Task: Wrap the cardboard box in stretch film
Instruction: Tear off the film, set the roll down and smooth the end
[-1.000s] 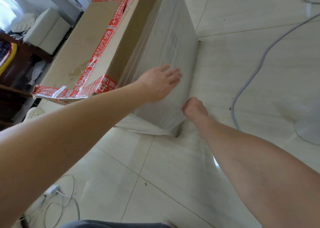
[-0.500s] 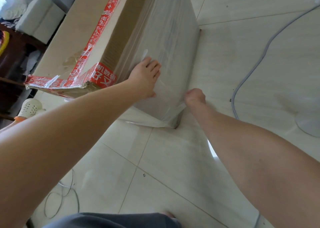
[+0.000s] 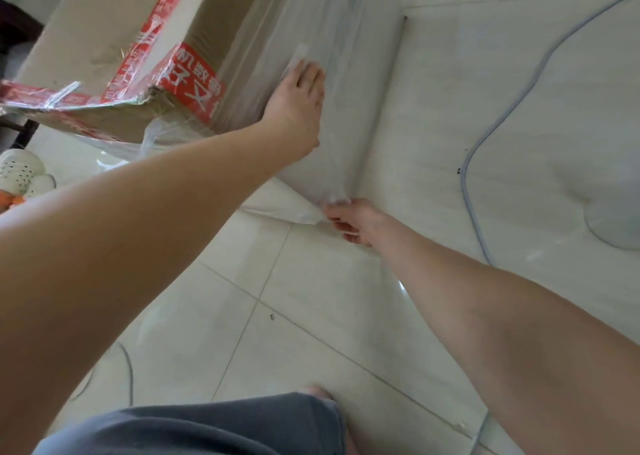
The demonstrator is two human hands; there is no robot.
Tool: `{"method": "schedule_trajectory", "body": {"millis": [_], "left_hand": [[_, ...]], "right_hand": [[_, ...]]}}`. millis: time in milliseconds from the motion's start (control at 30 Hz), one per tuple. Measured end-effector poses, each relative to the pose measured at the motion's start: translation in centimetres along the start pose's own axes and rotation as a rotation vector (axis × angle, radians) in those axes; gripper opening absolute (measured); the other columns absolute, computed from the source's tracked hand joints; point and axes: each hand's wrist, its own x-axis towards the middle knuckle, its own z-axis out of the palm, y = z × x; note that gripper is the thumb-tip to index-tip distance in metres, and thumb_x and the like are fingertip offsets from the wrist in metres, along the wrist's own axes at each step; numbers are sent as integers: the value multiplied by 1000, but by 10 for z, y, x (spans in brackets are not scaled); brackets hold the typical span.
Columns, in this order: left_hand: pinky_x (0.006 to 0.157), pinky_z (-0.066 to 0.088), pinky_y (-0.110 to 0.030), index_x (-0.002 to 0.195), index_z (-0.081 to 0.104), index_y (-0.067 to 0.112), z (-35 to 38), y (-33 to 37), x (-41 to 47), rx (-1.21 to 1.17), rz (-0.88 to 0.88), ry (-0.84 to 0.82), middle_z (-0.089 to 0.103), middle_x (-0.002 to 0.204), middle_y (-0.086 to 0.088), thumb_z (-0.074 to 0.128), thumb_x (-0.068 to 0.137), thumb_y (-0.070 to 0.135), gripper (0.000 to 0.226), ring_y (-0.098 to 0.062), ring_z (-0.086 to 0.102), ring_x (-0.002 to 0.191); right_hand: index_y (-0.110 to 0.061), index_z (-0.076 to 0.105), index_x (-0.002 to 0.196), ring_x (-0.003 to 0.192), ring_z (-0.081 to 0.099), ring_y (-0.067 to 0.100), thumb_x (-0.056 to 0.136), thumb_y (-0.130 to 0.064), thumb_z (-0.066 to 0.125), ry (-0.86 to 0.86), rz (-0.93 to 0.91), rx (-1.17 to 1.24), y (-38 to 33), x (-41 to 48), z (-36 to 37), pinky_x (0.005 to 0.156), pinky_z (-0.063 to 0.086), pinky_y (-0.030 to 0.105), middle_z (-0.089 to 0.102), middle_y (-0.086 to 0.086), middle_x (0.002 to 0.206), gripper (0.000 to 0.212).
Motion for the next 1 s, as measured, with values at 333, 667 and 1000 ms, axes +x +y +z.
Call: {"method": "schedule_trajectory", "body": {"millis": [333, 667, 1000], "left_hand": [[117, -4, -47, 150, 2, -2, 3, 1, 4, -5, 15, 25, -1, 158, -19, 23, 98, 55, 80, -34, -3, 146], [117, -3, -45, 150, 3, -2, 8, 5, 11, 15, 20, 67, 0, 158, -20, 22, 98, 54, 79, -34, -1, 146], [117, -1, -45, 149, 4, -2, 8, 5, 12, 33, 22, 99, 2, 158, -18, 18, 100, 48, 72, -33, 1, 147]], "right_hand": [[-4, 59, 69, 55, 55, 25, 75, 2, 59, 390, 25, -611, 1, 17, -35, 45, 43, 25, 54, 12, 53, 9], [-6, 56, 72, 46, 55, 18, 81, 11, 62, 307, -30, 315, -16, 26, -33, 40, 49, 23, 54, 12, 69, 21], [-6, 30, 146, 140, 30, 23, 100, -25, 43, 699, -613, -69, -23, 8, 18, 110, 22, 26, 28, 13, 154, 52]]}}
